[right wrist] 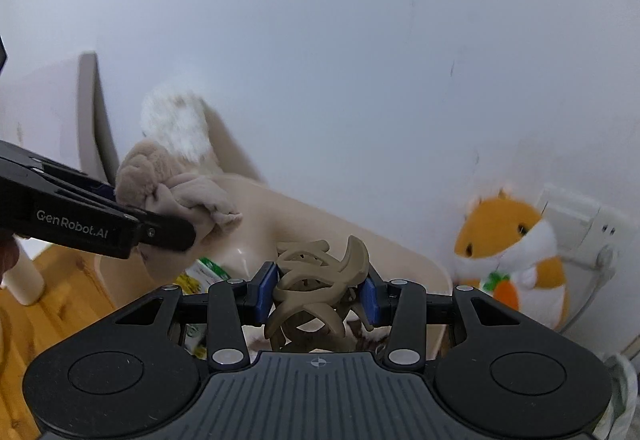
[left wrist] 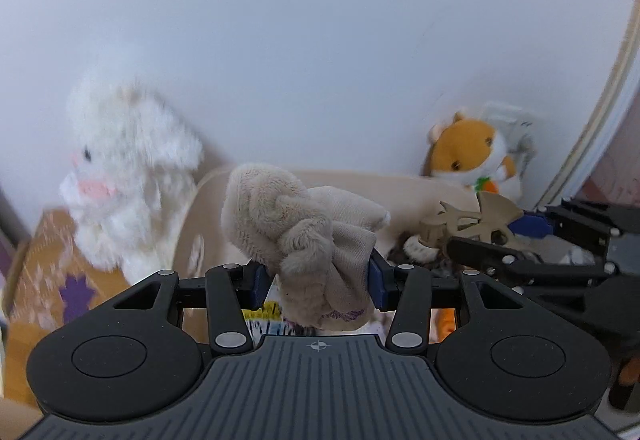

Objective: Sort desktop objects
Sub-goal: 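Lower the grey sock and grey toy into the basket and open both tools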

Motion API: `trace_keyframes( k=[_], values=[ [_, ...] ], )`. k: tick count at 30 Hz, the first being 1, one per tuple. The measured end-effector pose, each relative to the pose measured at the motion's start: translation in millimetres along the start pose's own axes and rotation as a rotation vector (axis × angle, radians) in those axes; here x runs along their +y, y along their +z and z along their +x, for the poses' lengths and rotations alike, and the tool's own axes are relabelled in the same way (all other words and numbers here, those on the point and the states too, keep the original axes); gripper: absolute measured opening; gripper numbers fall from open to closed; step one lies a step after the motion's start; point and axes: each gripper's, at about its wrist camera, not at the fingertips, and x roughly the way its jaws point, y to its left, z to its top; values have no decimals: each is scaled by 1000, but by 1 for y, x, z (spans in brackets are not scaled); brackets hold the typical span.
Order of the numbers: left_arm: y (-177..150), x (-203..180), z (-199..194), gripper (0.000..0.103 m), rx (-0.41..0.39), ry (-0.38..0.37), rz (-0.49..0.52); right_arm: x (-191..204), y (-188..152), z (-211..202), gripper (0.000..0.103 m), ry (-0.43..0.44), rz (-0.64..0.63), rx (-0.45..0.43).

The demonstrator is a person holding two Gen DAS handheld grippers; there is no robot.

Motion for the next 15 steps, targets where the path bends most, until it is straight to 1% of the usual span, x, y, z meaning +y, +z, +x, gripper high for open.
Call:
trace_keyframes(
  k=[3, 7, 8, 9, 12, 14, 15],
  values=[
    [-5, 4, 20, 48, 43, 12, -53, 3, -5, 21, 41, -11, 12, 59],
    [-11, 3, 35, 51, 72, 37, -36, 5, -12, 36, 41, -29, 10, 114],
    [-12, 4, 37, 55, 81, 35, -34, 5, -14, 37, 43, -27, 17, 127],
    [-13, 5, 38, 58, 92, 29, -34, 4, -15, 38, 49, -27, 23, 137],
    [-16, 6, 36, 74, 96, -11, -3, 1, -20, 35, 57, -32, 19, 126],
    [-17, 7, 33, 79, 91, 5, 15, 0, -23, 31, 73, -43, 17, 125],
    [-17, 8, 31, 79, 92, 13, 14, -1, -24, 29, 75, -48, 17, 121]
  ],
)
